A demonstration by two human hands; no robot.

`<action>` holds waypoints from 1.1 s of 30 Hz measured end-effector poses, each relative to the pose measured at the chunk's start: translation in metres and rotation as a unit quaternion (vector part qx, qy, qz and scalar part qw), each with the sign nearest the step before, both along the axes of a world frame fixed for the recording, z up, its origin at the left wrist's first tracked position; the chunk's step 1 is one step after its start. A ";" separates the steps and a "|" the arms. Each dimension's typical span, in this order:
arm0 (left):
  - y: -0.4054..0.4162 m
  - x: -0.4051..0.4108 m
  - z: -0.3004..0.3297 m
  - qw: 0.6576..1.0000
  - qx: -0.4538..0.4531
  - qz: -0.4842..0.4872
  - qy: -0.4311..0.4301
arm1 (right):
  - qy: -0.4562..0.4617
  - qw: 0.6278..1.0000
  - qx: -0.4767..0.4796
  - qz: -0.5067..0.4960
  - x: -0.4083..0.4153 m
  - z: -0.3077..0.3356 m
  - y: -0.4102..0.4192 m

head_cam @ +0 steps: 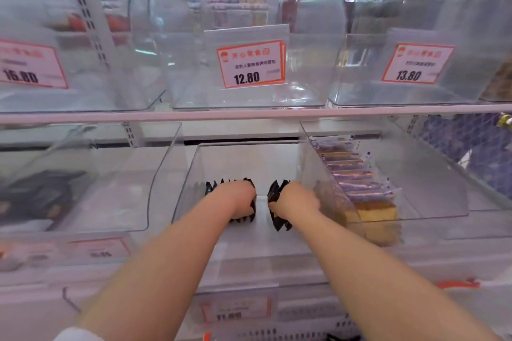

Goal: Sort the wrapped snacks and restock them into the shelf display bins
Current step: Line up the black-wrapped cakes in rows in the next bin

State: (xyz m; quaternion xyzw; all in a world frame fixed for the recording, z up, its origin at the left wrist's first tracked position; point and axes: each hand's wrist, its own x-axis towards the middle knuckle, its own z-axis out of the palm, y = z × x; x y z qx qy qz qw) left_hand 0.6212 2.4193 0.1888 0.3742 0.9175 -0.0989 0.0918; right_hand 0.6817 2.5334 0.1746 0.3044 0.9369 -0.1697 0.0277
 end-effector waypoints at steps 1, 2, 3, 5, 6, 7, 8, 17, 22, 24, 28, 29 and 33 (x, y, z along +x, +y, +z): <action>-0.001 0.000 -0.001 1.000 0.004 0.006 -0.012 | 0.009 1.000 -0.004 -0.014 -0.003 -0.005 0.000; -0.002 0.001 -0.002 1.000 0.010 0.014 -0.022 | 0.015 0.999 -0.016 -0.024 -0.006 -0.008 0.000; -0.002 0.001 -0.004 0.999 0.020 0.022 -0.028 | 0.017 0.999 -0.041 -0.030 -0.009 -0.009 0.000; -0.001 0.002 -0.006 0.998 0.047 0.036 -0.032 | 0.021 0.993 -0.115 -0.034 -0.017 -0.008 0.003; 0.000 0.003 -0.009 0.997 0.059 0.043 -0.030 | 0.028 0.986 -0.162 -0.032 -0.020 -0.005 0.005; 0.002 0.003 -0.012 0.996 0.067 0.051 -0.023 | 0.038 0.976 -0.211 -0.028 -0.021 -0.002 0.007; 0.005 0.004 -0.015 0.996 0.069 0.057 -0.013 | 0.042 0.969 -0.242 -0.027 -0.020 0.001 0.008; 0.009 -0.001 -0.024 0.989 0.114 0.074 0.050 | -0.050 0.989 -0.019 0.134 -0.001 -0.015 0.001; 0.009 0.000 -0.023 0.987 0.130 0.073 0.058 | -0.002 0.986 0.056 0.158 -0.007 -0.018 0.005; 0.009 0.001 -0.024 0.990 0.115 0.066 0.049 | 0.012 0.983 0.088 0.161 -0.011 -0.017 0.008; 0.008 0.003 -0.022 0.995 0.075 0.044 0.045 | 0.029 0.986 0.052 0.155 -0.015 -0.018 0.014; 0.008 0.004 -0.021 0.996 0.069 0.042 0.044 | 0.027 0.986 0.033 0.161 -0.015 -0.018 0.015; 0.005 0.009 -0.013 0.999 0.031 0.033 0.015 | -0.043 0.975 0.032 0.217 -0.014 -0.011 0.015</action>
